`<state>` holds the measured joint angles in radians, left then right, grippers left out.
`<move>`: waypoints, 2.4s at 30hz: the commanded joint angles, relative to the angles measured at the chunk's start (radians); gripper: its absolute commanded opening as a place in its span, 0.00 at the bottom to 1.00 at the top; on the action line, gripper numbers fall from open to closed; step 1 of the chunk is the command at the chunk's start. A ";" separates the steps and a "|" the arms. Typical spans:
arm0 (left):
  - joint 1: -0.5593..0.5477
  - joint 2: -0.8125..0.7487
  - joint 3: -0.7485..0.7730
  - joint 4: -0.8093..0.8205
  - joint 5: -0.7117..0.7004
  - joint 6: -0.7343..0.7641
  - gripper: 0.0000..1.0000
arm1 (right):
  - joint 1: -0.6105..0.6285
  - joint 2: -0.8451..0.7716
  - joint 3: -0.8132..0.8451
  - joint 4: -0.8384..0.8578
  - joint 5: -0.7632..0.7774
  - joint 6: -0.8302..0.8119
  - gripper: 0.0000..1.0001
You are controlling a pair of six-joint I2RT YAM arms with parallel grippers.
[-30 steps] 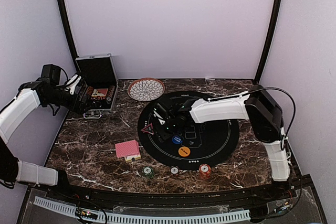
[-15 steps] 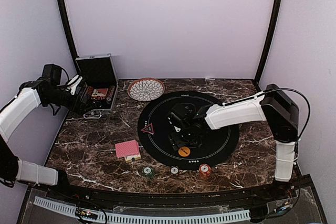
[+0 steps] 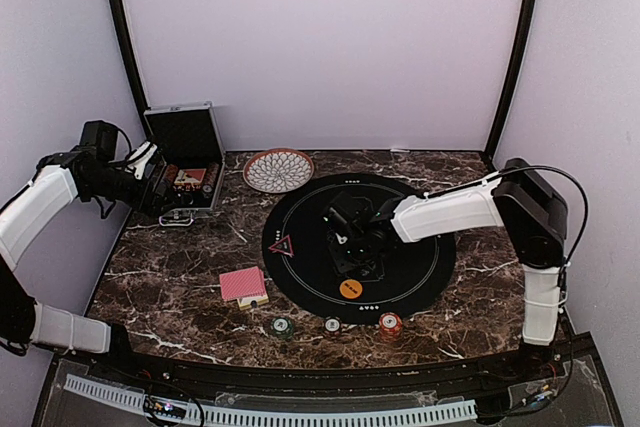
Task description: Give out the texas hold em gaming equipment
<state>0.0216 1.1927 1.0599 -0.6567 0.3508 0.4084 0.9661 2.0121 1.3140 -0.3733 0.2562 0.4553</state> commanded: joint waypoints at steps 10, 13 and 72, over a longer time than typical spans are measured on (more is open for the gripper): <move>-0.005 -0.005 0.021 -0.023 0.000 0.016 0.99 | -0.125 0.014 -0.023 0.050 0.041 -0.018 0.50; -0.005 -0.005 0.021 -0.020 -0.004 0.018 0.99 | -0.155 0.041 0.015 0.044 0.041 -0.042 0.49; -0.014 -0.010 0.033 -0.065 0.004 0.054 0.99 | 0.047 -0.127 -0.042 -0.120 -0.167 -0.228 0.68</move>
<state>0.0128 1.1927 1.0748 -0.6907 0.3336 0.4435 0.9913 1.9102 1.2732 -0.4770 0.1047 0.2398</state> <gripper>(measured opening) 0.988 0.672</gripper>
